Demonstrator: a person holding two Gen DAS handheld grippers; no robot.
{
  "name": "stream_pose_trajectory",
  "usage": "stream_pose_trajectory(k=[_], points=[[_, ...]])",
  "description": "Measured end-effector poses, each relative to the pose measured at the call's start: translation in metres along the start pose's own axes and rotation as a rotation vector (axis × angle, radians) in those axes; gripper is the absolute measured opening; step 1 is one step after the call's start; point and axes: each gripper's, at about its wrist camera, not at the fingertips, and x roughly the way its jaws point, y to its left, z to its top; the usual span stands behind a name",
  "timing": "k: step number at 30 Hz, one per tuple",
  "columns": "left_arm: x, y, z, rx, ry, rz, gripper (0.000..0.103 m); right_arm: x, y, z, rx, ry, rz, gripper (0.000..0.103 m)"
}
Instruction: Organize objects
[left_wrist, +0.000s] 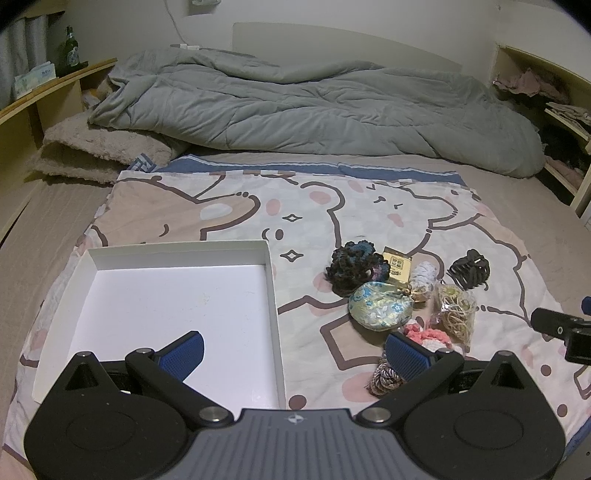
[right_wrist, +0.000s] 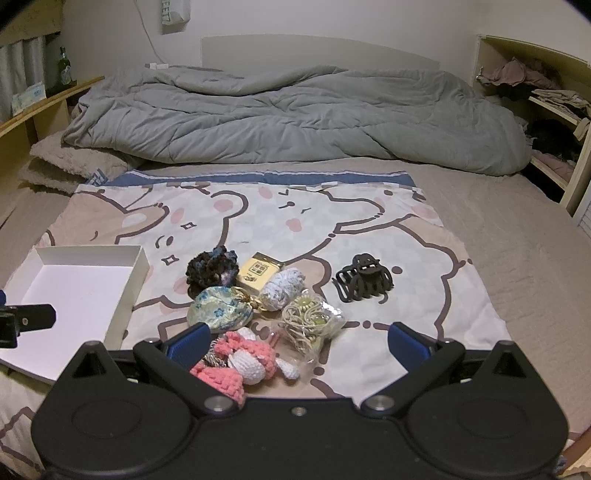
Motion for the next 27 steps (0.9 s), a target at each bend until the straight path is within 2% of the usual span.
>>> stream_pose_trajectory(k=[7, 13, 19, 23, 27], points=[[0.001, 0.004, 0.004, 0.009, -0.008, 0.013, 0.103, -0.013, 0.0, 0.004, 0.0, -0.074, -0.021, 0.103], [0.004, 0.009, 0.006, 0.003, -0.021, -0.009, 0.103, -0.021, -0.015, 0.015, 0.084, -0.109, 0.06, 0.103], [0.01, 0.005, 0.012, 0.029, -0.027, -0.021, 0.103, -0.011, -0.024, 0.03, 0.136, -0.077, 0.059, 0.103], [0.007, -0.007, 0.015, 0.096, -0.089, -0.075, 0.103, 0.006, -0.03, 0.037, 0.21, -0.01, 0.059, 0.103], [0.009, -0.021, 0.021, 0.156, -0.102, -0.098, 0.103, 0.027, -0.034, 0.036, 0.299, 0.049, 0.05, 0.103]])
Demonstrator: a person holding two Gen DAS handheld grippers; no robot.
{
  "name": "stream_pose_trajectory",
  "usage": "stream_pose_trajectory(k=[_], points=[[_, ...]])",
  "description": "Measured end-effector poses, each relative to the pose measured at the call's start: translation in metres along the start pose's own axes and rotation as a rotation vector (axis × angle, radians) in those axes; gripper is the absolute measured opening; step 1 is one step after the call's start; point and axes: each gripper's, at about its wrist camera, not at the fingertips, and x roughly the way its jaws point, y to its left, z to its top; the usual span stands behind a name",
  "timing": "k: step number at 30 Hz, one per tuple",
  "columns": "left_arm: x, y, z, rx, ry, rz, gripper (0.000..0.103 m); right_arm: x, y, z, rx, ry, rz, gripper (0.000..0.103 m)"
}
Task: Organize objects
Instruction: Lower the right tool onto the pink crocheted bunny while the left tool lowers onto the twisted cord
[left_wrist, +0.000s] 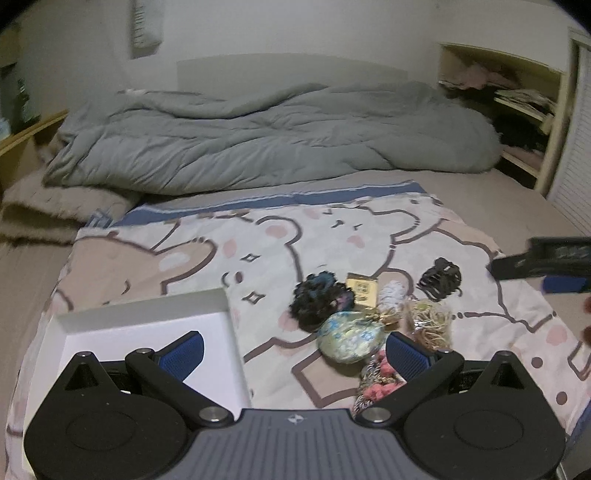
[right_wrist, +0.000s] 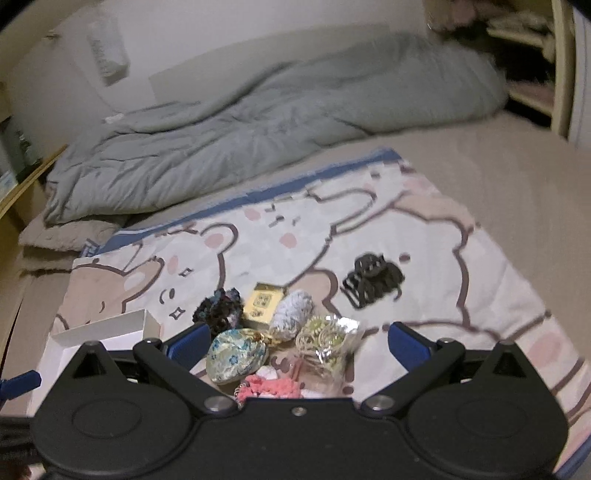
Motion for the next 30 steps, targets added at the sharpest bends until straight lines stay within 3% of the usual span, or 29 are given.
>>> stream_pose_trajectory(k=[4, 10, 16, 21, 24, 30], points=[[0.014, -0.002, 0.012, -0.017, 0.02, -0.006, 0.103, 0.021, 0.003, -0.004, 0.053, 0.066, -0.014, 0.103], [0.046, 0.007, 0.021, -0.084, 0.122, -0.04, 0.103, 0.051, 0.009, -0.02, 0.118, 0.13, -0.037, 0.103], [0.067, 0.017, 0.018, -0.122, 0.105, -0.082, 0.103, 0.09, 0.003, -0.041, 0.234, 0.295, 0.022, 0.101], [0.086, 0.012, 0.011, -0.022, 0.118, -0.083, 0.103, 0.118, -0.011, -0.06, 0.3, 0.384, 0.036, 0.077], [0.099, 0.013, 0.007, -0.003, 0.153, -0.127, 0.103, 0.131, -0.019, -0.069, 0.341, 0.447, 0.021, 0.069], [0.123, 0.016, -0.002, -0.062, 0.236, -0.212, 0.101, 0.144, -0.021, -0.071, 0.374, 0.492, 0.073, 0.065]])
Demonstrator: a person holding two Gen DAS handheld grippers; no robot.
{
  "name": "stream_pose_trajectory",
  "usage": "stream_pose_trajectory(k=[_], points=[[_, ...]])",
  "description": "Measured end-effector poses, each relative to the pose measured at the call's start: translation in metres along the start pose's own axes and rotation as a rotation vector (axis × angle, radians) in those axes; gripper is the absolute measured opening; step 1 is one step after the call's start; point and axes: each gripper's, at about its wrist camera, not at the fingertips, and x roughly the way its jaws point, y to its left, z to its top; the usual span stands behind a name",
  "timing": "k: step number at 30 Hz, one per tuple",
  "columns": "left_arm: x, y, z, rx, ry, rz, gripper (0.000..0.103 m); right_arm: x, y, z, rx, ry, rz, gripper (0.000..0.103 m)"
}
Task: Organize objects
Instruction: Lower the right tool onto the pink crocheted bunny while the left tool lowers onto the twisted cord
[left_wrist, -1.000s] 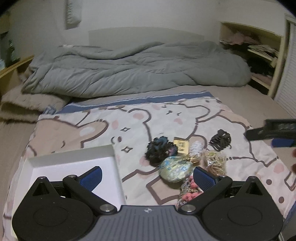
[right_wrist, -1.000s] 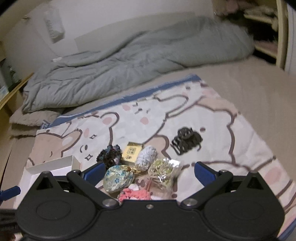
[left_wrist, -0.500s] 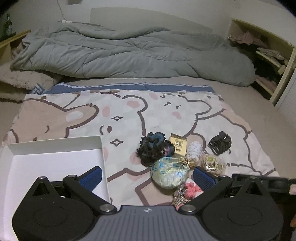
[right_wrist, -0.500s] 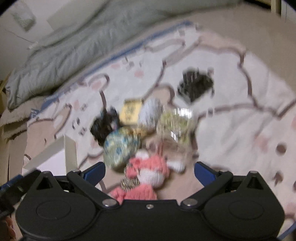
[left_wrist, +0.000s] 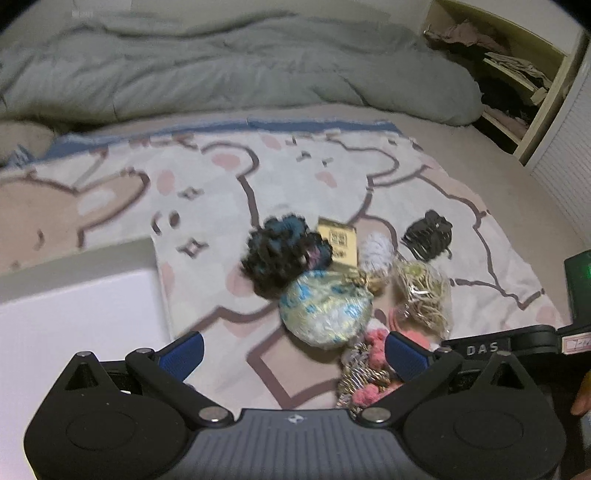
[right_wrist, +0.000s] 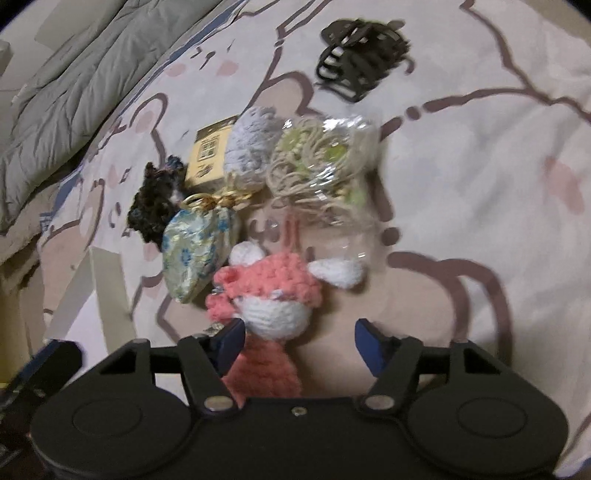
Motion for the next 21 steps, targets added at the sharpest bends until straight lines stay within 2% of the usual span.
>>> stream_pose_trajectory(k=[3, 6, 15, 21], points=[[0.011, 0.002, 0.0, -0.028, 0.042, -0.033, 0.096, 0.01, 0.005, -0.001, -0.01, 0.049, 0.028, 0.056], [0.019, 0.001, -0.001, -0.032, 0.063, -0.045, 0.091, 0.013, 0.012, -0.002, -0.032, 0.053, 0.047, 0.049], [0.042, -0.009, 0.0, -0.052, 0.124, -0.097, 0.084, 0.009, 0.006, 0.006, -0.097, 0.07, 0.028, 0.031], [0.055, -0.024, -0.002, 0.0, 0.16, -0.097, 0.083, -0.004, 0.001, 0.008, -0.206, 0.052, 0.007, 0.03]])
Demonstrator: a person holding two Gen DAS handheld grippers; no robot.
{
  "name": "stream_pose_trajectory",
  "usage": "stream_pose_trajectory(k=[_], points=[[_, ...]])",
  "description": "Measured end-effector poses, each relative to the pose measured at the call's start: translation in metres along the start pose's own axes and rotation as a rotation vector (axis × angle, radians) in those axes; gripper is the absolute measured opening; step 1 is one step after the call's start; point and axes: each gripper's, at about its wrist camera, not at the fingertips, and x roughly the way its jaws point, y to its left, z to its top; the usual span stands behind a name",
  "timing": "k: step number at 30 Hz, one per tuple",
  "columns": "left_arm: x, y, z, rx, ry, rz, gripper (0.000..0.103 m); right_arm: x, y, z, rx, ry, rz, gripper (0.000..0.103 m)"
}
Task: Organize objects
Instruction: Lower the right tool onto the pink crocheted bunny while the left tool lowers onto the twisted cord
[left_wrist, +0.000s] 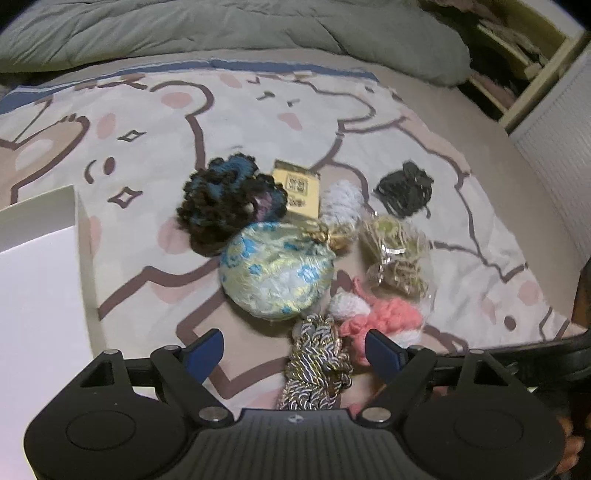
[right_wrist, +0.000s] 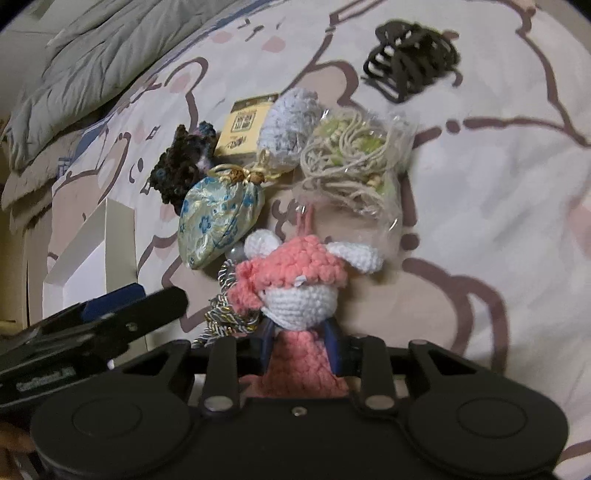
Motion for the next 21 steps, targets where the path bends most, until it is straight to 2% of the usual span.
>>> stream_pose_trajectory(k=[4, 5, 6, 8, 10, 15, 21], points=[[0.013, -0.006, -0.003, 0.032, 0.042, 0.016, 0.081, -0.012, -0.007, 0.003, -0.047, -0.027, -0.033, 0.028], [0.016, -0.006, -0.003, 0.037, 0.051, 0.018, 0.08, -0.015, -0.009, 0.003, -0.054, -0.033, -0.039, 0.025], [0.019, -0.007, -0.003, 0.042, 0.061, 0.018, 0.078, -0.019, -0.012, 0.002, -0.058, -0.035, -0.044, 0.018], [0.027, -0.01, -0.004, 0.052, 0.085, 0.02, 0.076, -0.021, -0.013, 0.002, -0.062, -0.034, -0.051, 0.015], [0.035, -0.013, -0.006, 0.063, 0.106, 0.024, 0.074, -0.021, -0.013, -0.001, -0.083, -0.03, -0.056, 0.017], [0.049, -0.02, -0.009, 0.09, 0.131, 0.038, 0.071, -0.017, -0.01, -0.004, -0.089, -0.019, -0.052, 0.031], [0.059, -0.023, -0.008, 0.101, 0.127, 0.056, 0.067, -0.005, -0.003, -0.008, -0.149, -0.003, -0.103, 0.036]])
